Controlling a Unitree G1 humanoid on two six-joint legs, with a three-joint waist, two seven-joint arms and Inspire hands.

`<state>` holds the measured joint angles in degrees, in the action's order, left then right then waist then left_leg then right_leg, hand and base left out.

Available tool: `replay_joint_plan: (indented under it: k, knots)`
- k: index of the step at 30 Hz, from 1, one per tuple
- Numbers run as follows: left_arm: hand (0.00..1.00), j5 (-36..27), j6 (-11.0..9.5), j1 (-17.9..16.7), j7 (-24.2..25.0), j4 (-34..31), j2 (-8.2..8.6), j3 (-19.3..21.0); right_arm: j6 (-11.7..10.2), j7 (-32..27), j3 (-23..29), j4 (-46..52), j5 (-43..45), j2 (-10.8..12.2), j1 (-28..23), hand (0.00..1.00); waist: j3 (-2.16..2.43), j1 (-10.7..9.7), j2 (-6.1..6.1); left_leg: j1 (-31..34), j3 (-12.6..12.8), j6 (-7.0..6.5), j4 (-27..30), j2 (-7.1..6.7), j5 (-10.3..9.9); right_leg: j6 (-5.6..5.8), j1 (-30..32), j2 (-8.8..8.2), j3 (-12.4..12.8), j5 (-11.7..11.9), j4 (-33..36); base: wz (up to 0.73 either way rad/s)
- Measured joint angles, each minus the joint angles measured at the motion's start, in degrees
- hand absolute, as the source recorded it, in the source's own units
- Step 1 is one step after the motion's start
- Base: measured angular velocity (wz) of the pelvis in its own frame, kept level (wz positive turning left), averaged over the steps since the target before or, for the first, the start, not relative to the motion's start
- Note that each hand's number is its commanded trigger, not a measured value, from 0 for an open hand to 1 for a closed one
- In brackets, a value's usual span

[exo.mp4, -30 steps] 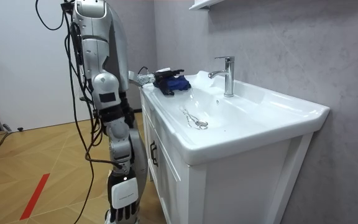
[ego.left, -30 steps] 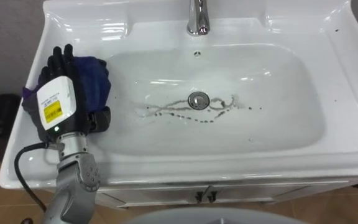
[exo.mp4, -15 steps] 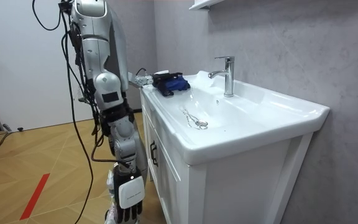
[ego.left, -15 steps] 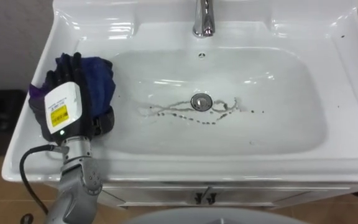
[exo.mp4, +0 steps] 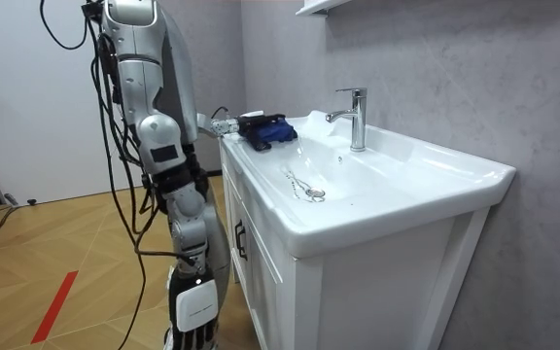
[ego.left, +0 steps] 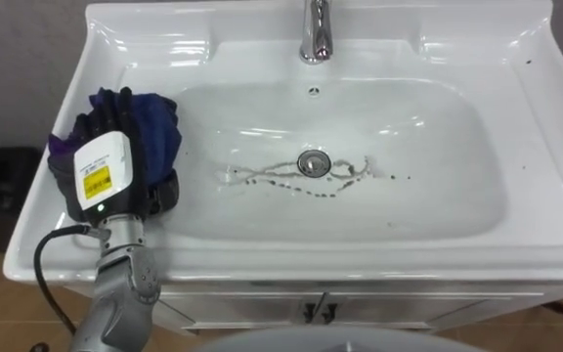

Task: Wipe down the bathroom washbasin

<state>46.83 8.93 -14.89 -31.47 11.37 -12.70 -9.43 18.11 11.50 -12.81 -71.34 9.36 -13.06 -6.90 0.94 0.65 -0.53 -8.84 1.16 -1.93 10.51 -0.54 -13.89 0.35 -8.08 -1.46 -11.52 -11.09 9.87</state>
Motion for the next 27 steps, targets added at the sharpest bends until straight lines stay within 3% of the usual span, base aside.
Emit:
replay_joint_plan:
  k: [12,15,16,17,18,27]
  knots:
    - [0.03,-0.11,0.24,-0.27,1.72,1.1,-1.64,0.63,3.31,0.78,2.51,0.45,5.64,-0.1,-1.59,0.0,0.34,0.59,-0.32,-0.86,0.27,1.2,-0.99,0.7,0.76,-1.06,0.01,0.86,0.62,-0.38,-0.05,-0.02]
    - [0.25,-1.68,0.24,-0.08,1.59,2.64,-2.33,0.93,4.81,1.41,3.47,2.28,9.36,-0.13,-2.02,0.0,0.45,0.57,-0.23,-1.22,0.28,1.94,-1.04,0.88,1.31,-1.6,-0.16,0.98,0.62,-0.5,-0.01,-0.07]
    - [0.73,-1.87,0.24,-0.03,1.4,3.35,-2.6,1.05,4.97,1.44,3.58,2.77,9.96,-0.12,-1.98,0.0,0.48,0.57,-0.22,-1.44,0.28,2.2,-1.11,0.96,1.57,-1.87,-0.16,0.98,0.63,-0.63,-0.04,-0.09]
    - [0.93,-2.03,0.24,0.19,1.05,4.12,-2.78,1.13,4.98,1.7,3.78,3.04,10.49,-0.11,-1.96,0.0,0.52,0.56,-0.2,-1.59,0.28,2.38,-1.11,1.06,1.77,-2.13,-0.17,1.04,0.68,-0.79,0.02,-0.08]
    - [1.0,-2.28,0.24,0.35,0.96,4.48,-2.79,1.22,5.01,1.78,4.02,3.12,10.63,-0.11,-1.97,0.0,0.55,0.56,-0.17,-1.68,0.31,2.44,-1.11,1.14,1.84,-2.24,-0.17,1.12,0.72,-0.83,0.06,-0.04]
    - [1.0,-2.23,0.24,1.06,-3.92,8.87,-3.23,3.66,5.9,2.44,4.09,4.63,10.87,-0.07,-2.32,0.0,0.83,0.36,-0.05,-2.77,0.3,3.73,-1.61,2.67,2.65,-4.36,-0.48,2.5,2.14,-0.87,0.18,-0.09]
